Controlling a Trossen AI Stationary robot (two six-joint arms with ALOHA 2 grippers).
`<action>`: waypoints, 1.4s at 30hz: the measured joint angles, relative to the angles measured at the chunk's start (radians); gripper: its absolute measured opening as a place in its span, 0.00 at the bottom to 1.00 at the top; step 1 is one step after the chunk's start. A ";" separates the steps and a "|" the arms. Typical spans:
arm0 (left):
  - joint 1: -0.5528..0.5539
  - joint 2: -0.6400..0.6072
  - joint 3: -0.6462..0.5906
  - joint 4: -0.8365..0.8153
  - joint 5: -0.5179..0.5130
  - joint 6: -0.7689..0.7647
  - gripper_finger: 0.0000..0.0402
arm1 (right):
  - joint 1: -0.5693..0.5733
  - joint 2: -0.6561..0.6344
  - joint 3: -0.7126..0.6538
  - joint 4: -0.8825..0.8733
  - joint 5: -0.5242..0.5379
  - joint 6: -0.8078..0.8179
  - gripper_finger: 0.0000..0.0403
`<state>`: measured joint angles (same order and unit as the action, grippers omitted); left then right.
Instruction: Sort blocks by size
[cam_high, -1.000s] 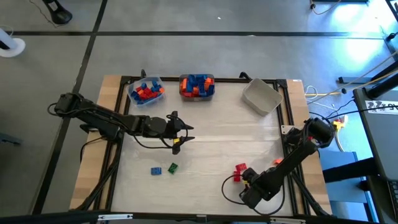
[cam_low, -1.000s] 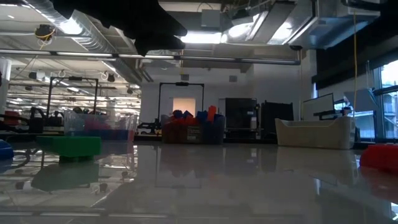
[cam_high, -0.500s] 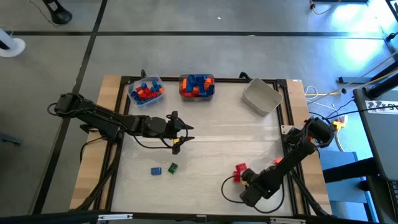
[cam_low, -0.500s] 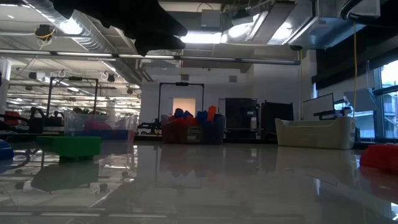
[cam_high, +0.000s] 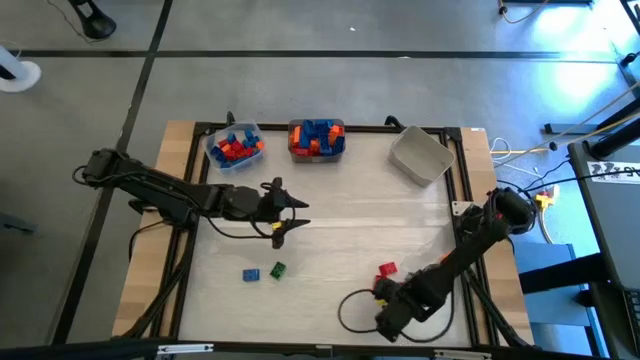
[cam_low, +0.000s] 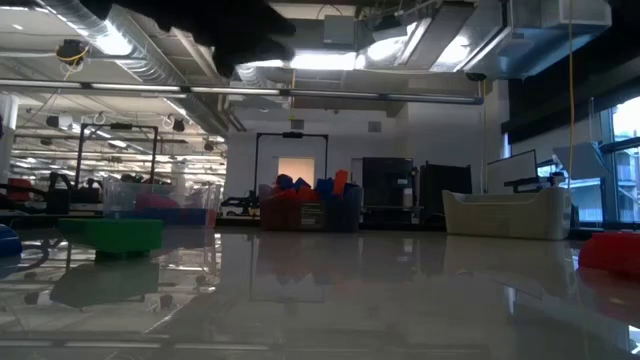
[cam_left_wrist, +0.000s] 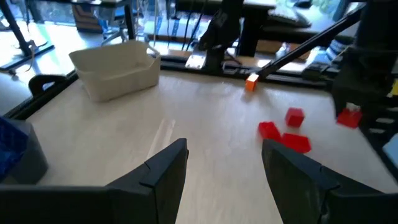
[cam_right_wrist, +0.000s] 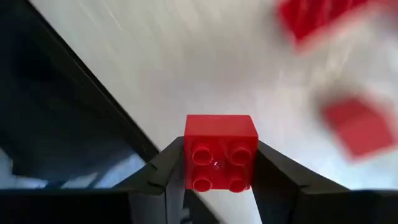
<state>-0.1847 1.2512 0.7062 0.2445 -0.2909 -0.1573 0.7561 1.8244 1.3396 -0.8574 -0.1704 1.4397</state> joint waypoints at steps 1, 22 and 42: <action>-0.005 -0.015 0.000 -0.003 0.000 0.000 0.49 | -0.013 0.000 0.030 -0.025 0.040 -0.039 0.36; 0.005 -0.456 0.000 -0.155 0.000 -0.021 0.49 | -0.494 0.088 0.171 0.438 0.797 -1.189 0.36; 0.011 -0.542 0.000 -0.206 -0.004 0.001 0.49 | -0.880 0.443 0.224 1.397 0.384 -1.367 0.36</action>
<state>-0.1738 0.7096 0.7059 0.0381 -0.2949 -0.1562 -0.1236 2.2676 1.5638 0.5398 0.2140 0.0722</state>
